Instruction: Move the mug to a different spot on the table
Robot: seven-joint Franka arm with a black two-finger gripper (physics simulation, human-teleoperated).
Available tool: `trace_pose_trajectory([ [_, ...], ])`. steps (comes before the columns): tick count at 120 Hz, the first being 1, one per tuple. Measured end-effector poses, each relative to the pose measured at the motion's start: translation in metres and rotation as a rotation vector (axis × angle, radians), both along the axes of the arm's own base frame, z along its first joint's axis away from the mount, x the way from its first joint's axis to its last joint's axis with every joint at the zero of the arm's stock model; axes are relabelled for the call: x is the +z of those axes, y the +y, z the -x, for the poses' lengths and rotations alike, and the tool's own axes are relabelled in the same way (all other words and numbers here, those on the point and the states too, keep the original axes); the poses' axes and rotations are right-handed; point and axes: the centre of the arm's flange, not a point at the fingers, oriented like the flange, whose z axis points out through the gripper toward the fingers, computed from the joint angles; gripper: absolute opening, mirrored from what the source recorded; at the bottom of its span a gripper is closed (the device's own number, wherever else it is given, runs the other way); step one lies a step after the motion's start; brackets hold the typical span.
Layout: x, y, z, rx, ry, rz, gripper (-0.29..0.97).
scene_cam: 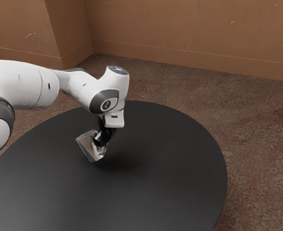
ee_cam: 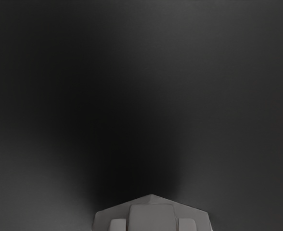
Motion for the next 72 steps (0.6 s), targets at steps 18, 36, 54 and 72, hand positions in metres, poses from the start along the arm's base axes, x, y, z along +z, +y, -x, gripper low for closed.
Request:
trace_pose_trajectory([
  [18, -0.009, 0.001, -0.003, 0.001, -0.009, 0.001, -0.07],
  [36, -0.015, 0.000, -0.005, 0.004, -0.023, 0.009, -0.07],
  [54, -0.022, -0.002, -0.008, 0.008, -0.043, 0.023, -0.08],
  [72, -0.026, -0.007, -0.011, 0.005, -0.072, 0.034, -0.09],
])
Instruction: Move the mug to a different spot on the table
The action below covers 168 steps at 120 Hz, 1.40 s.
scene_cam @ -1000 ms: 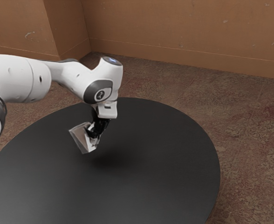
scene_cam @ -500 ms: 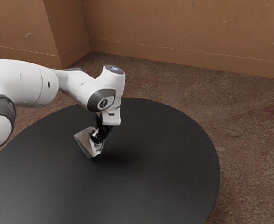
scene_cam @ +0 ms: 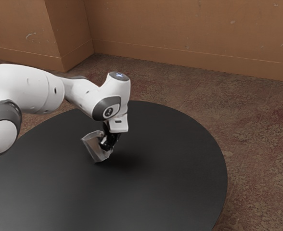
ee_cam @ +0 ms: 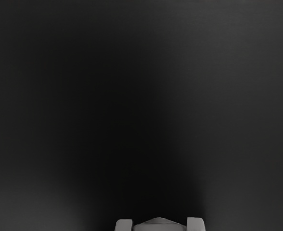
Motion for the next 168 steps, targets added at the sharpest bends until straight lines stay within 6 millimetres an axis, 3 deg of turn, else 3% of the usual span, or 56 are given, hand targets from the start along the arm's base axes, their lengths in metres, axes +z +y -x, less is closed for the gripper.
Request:
trace_pose_trajectory([
  [22, -0.006, -0.006, 0.000, 0.007, -0.026, 0.023, -0.06],
  [53, -0.021, -0.022, 0.012, 0.030, 0.000, 0.034, 0.40],
  [80, -0.012, -0.033, 0.011, 0.062, -0.022, 0.057, 0.58],
  [100, 0.035, -0.036, 0.008, 0.098, -0.097, 0.099, 0.64],
  [123, 0.119, -0.036, 0.008, 0.135, -0.239, 0.165, 0.66],
  [139, 0.164, -0.030, 0.008, 0.160, -0.352, 0.198, 0.67],
  [168, 0.232, -0.007, 0.033, 0.450, -0.400, 0.214, 0.68],
])
